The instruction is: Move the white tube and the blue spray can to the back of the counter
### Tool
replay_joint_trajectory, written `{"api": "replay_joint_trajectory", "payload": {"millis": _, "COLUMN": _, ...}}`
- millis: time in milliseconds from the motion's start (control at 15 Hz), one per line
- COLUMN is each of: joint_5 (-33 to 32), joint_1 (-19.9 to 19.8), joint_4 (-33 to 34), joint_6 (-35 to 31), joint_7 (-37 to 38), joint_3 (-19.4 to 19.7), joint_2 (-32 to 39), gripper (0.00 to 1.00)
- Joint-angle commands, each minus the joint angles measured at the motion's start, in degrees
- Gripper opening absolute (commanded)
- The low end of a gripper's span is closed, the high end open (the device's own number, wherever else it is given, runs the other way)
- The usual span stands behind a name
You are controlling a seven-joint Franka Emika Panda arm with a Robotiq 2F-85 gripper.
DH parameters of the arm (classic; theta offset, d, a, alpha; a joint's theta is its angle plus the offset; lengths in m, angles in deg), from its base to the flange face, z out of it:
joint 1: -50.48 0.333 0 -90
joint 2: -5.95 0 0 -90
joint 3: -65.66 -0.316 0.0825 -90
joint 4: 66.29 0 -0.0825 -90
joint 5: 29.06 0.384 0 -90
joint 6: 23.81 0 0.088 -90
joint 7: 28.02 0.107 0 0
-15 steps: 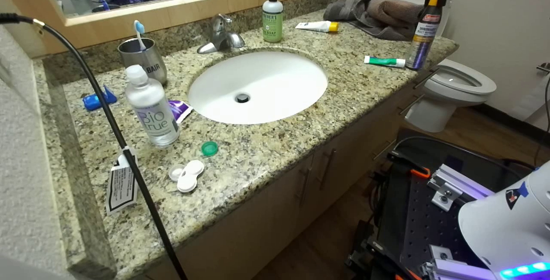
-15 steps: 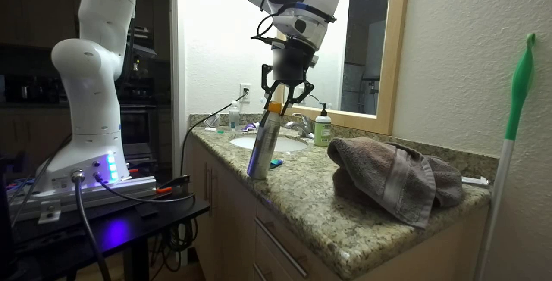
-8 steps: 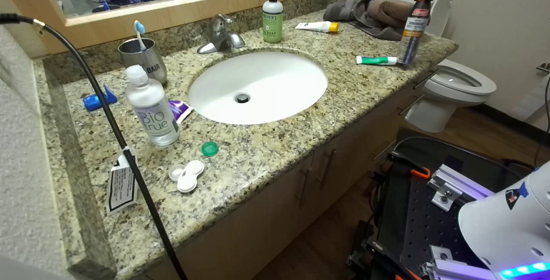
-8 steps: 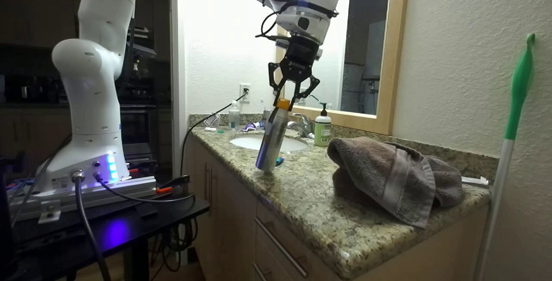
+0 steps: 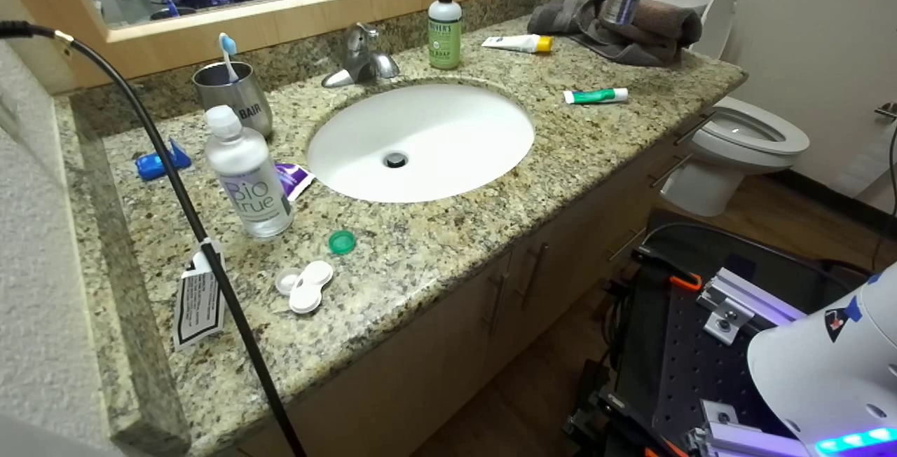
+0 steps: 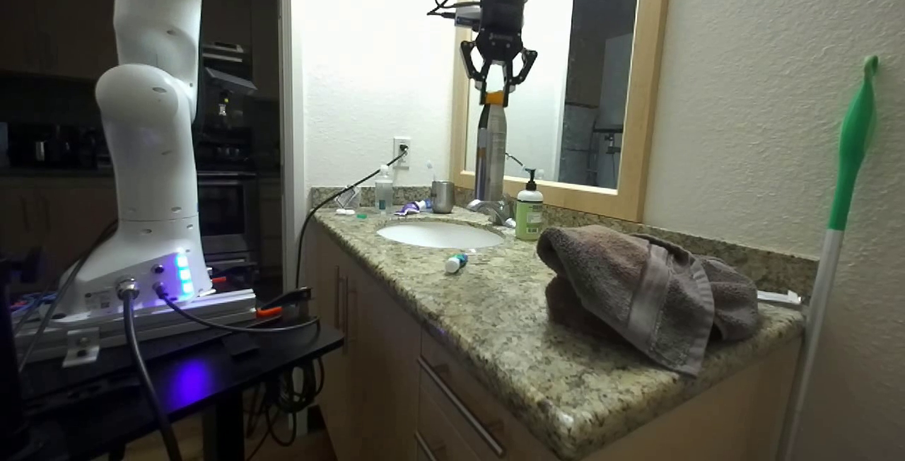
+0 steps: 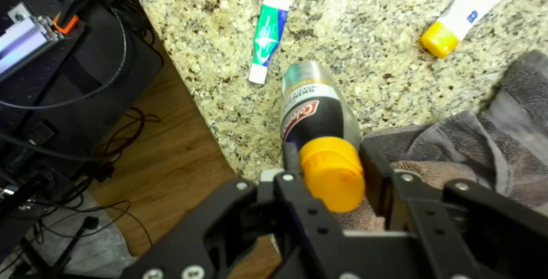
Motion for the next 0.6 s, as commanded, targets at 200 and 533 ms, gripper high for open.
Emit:
{"api": "replay_joint_trajectory", "payload": {"millis": 200, "joint_5": -4.17, "joint_1": 0.54, "joint_4": 4.76, "joint_6": 5.09, "joint_7": 2.68, "joint_3": -3.04, "joint_2": 3.16, "gripper": 0.38}}
{"api": "replay_joint_trajectory", "payload": {"millis": 533, "joint_5": 3.05, "joint_1": -0.57, "joint_4": 9.31, "joint_6": -1.69, "joint_7": 10.24, "joint_3": -3.30, "joint_2": 10.64, "gripper": 0.13}}
